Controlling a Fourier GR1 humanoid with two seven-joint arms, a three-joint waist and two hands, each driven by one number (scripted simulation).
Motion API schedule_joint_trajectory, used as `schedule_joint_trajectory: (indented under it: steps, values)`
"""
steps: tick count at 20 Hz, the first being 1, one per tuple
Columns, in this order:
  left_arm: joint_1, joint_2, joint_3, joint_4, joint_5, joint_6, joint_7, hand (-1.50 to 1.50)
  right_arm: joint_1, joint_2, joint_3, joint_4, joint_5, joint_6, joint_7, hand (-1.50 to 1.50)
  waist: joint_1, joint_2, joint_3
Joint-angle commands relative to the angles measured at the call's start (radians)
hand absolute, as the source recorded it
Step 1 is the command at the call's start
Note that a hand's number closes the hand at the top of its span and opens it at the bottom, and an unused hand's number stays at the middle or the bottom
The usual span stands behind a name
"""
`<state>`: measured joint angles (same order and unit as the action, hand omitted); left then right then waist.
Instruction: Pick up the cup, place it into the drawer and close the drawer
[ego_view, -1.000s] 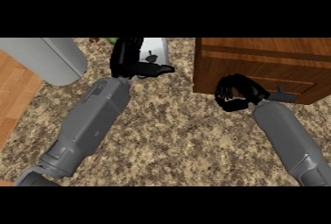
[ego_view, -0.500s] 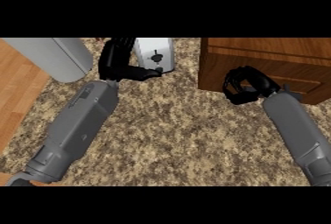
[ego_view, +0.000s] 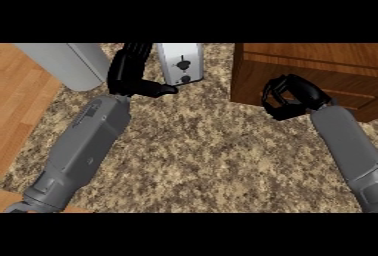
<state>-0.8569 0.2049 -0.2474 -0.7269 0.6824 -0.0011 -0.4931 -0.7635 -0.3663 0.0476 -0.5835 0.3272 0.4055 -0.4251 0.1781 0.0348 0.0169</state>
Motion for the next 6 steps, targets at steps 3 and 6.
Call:
schedule_joint_trajectory:
  steps: [3,6]
  values:
    - [0.014,-0.001,-0.001,-0.022,0.008,-0.017,0.003,-1.5,-0.17,-0.118,-0.1,0.02,-0.012,-0.107,0.075,1.5,0.04,0.012,-0.013]
    - [0.041,-0.002,-0.003,-0.019,0.01,-0.024,0.001,-1.5,-0.154,-0.136,-0.095,0.01,-0.015,-0.084,0.077,1.5,0.046,0.018,-0.014]
